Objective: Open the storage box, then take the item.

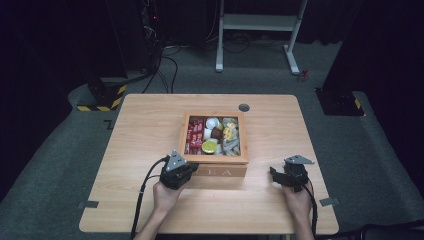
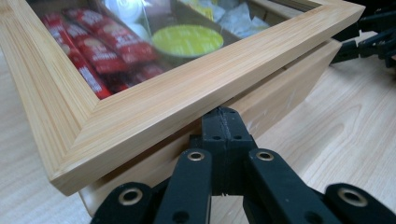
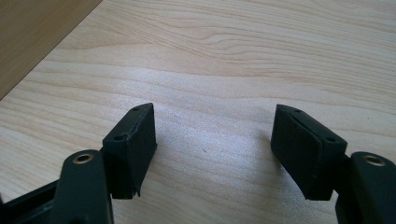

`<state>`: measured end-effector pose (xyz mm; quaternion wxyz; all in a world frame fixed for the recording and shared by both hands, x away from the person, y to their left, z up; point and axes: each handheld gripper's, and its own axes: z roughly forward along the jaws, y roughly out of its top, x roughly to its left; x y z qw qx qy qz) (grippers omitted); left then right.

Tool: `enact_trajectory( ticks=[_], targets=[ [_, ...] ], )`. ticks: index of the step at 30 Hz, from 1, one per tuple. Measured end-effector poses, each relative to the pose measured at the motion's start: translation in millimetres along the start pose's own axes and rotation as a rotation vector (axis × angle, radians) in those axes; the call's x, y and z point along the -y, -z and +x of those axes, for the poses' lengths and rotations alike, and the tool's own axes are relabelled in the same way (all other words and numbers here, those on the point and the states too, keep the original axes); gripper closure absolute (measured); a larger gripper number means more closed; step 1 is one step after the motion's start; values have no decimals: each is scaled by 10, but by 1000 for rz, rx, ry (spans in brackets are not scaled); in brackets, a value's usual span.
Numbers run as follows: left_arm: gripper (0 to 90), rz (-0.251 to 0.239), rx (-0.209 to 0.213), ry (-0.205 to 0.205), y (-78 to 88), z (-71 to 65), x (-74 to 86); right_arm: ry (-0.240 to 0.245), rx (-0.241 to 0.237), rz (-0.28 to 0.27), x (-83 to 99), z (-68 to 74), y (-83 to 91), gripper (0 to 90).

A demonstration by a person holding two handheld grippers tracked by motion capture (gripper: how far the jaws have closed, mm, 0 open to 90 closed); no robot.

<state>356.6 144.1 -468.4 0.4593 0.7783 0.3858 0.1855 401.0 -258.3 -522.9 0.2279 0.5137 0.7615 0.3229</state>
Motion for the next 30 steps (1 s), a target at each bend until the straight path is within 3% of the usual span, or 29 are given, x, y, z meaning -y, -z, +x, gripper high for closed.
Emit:
enact_trajectory(
  ticks=[5,20,25,30],
  targets=[
    [900,-16,-5,-4,27,-2,-95,0,0,0,0,0,0,311],
    [895,5,11,-6,-7,31,-256,2,0,-1,0,-1,-1,311],
    [886,2,-11,-39,4,18,-328,2,0,-1,0,-1,-1,311],
    [884,-11,-1,-30,-10,45,-367,5,-3,0,-1,0,-1,307]
  ],
)
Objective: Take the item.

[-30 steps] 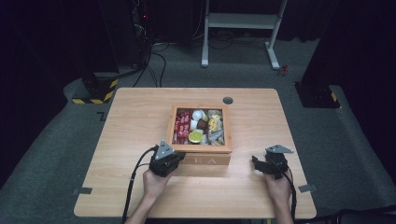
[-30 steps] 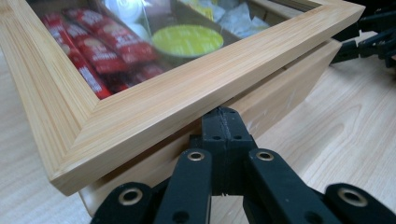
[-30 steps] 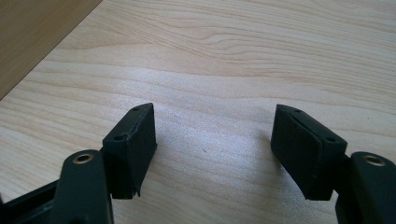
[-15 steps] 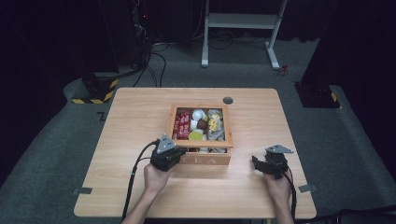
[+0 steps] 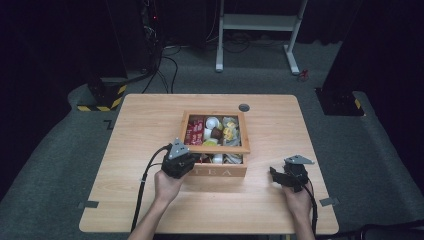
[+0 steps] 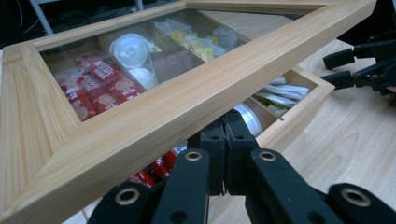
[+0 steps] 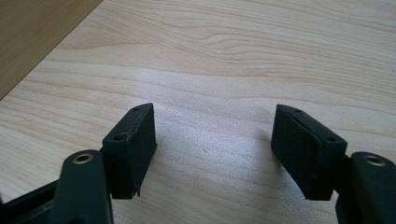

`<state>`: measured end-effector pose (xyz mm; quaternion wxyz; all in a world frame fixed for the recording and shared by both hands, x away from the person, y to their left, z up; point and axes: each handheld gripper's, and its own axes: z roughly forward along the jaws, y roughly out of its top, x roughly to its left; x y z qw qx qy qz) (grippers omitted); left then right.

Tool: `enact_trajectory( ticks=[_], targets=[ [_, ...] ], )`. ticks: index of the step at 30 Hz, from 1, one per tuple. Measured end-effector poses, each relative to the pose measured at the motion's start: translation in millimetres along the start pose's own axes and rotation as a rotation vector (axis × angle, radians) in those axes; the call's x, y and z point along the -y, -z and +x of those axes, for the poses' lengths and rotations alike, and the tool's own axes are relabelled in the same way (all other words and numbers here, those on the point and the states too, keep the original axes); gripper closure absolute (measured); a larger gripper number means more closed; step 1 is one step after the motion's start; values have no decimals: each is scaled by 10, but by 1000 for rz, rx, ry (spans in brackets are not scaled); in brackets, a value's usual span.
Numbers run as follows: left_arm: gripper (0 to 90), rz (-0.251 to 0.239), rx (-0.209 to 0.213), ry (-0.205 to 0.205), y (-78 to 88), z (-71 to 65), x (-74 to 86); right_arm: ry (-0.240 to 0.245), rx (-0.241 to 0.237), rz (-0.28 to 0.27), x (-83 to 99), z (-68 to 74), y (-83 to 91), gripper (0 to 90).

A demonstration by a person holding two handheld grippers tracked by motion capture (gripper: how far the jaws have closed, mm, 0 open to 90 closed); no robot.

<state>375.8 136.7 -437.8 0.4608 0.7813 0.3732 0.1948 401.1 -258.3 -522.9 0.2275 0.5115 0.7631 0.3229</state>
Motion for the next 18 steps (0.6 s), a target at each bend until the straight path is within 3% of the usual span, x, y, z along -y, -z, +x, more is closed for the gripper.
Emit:
enact_trajectory(
  ticks=[18],
  targets=[
    [846,-4,20,17,41,95,-274,-7,7,0,-2,15,-1,312]
  ],
)
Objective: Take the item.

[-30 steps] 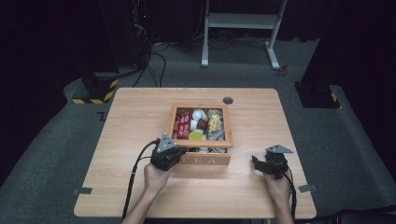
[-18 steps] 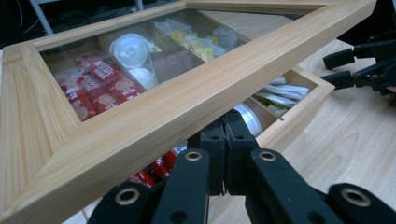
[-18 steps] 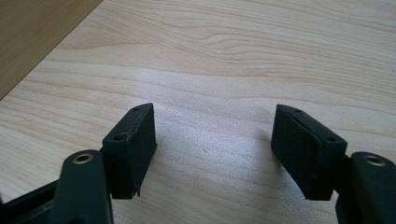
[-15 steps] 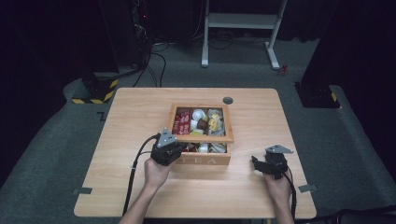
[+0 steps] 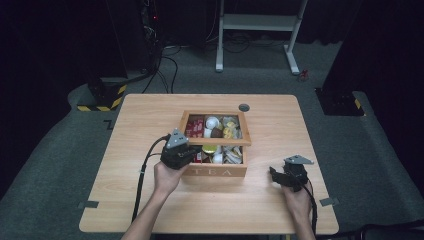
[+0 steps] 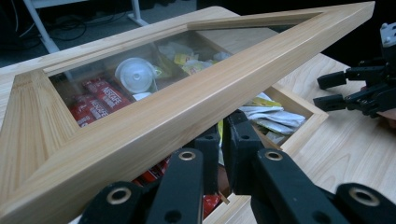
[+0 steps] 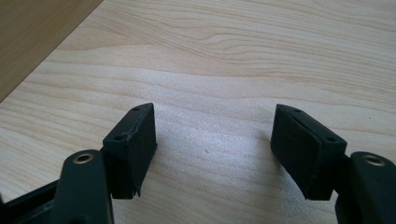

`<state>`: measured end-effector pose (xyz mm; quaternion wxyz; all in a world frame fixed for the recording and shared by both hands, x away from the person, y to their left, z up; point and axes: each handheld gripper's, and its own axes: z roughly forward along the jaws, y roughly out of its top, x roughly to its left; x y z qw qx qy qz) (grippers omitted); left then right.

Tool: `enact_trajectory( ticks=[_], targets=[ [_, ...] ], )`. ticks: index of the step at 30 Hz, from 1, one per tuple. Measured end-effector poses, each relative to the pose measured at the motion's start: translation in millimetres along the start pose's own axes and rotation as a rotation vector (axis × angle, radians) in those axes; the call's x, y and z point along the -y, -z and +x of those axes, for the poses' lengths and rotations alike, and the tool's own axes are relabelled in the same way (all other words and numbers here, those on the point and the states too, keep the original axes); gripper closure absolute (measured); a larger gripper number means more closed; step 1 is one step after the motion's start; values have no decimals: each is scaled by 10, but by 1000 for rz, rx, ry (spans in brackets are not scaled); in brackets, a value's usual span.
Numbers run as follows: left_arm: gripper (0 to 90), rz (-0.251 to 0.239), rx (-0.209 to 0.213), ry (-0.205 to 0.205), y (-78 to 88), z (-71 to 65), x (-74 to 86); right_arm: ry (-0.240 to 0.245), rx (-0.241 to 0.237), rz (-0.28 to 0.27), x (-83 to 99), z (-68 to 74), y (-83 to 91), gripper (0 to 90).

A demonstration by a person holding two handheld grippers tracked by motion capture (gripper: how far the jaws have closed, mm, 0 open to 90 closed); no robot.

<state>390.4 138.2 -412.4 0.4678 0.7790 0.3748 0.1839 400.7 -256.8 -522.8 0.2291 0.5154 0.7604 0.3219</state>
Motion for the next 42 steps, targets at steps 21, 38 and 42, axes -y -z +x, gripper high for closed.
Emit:
enact_trajectory(
  ticks=[21,38,42],
  targets=[
    [819,-37,43,42,32,84,-164,-19,-201,-131,-130,185,214,306],
    [814,-50,52,50,46,154,-322,58,-422,-279,-450,429,402,285],
    [814,-56,47,41,42,179,-375,98,-437,-277,-564,562,357,312]
  ],
)
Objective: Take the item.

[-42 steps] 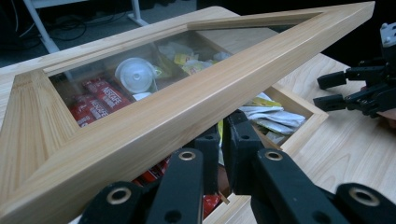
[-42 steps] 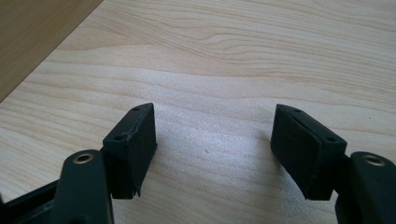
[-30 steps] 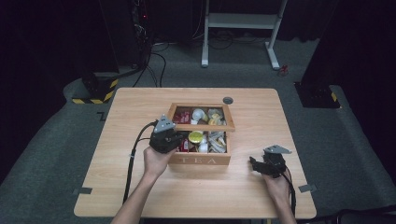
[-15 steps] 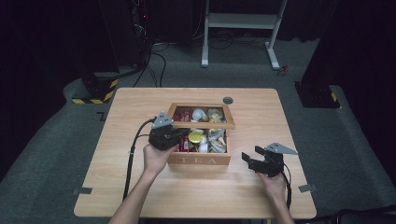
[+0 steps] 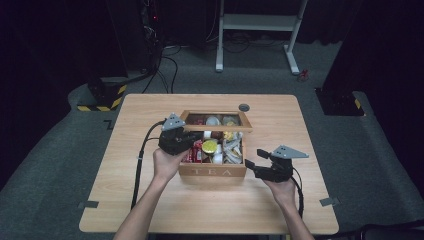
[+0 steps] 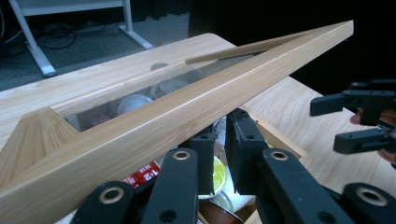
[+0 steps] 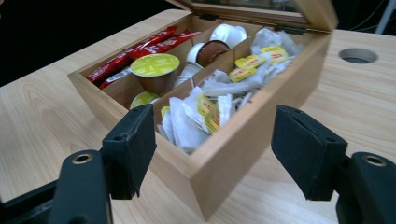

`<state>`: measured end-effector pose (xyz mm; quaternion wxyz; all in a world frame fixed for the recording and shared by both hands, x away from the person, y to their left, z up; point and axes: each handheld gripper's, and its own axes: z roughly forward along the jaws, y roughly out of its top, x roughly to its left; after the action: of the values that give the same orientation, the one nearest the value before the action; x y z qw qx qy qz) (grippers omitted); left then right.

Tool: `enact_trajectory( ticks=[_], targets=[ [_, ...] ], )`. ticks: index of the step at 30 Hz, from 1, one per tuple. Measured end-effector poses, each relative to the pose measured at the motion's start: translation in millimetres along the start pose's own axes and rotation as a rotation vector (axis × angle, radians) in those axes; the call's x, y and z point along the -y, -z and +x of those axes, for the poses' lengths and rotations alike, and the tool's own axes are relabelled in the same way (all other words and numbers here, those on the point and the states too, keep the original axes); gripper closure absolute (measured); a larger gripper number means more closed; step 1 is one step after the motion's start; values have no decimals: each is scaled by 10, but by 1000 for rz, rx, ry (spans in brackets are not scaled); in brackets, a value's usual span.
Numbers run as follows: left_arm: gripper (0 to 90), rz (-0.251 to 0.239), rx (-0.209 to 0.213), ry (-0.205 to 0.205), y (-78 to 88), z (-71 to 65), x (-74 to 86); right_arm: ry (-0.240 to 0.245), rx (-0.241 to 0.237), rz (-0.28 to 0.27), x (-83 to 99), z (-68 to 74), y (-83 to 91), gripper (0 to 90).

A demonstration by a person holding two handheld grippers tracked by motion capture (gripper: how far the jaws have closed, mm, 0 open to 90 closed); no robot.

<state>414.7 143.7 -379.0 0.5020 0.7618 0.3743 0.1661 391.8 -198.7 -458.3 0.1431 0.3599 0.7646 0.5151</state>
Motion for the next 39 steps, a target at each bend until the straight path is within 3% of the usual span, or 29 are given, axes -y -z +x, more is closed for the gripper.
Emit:
enact_trajectory(
  ticks=[4,9,17,24,31,39],
  targets=[
    [811,2,8,12,-16,22,-39,10,-2,21,-54,49,-95,317],
    [808,13,-10,-13,-25,28,-100,31,-11,33,-129,135,-207,321],
    [810,19,-6,-6,-29,52,-170,68,-25,55,-250,262,-464,291],
    [811,10,-5,0,-40,83,-236,91,-35,75,-318,299,-641,276],
    [813,18,-8,-6,-50,101,-294,124,-24,99,-406,409,-817,270],
    [813,14,1,3,-63,130,-352,111,-19,152,-493,499,-1039,262]
  ],
)
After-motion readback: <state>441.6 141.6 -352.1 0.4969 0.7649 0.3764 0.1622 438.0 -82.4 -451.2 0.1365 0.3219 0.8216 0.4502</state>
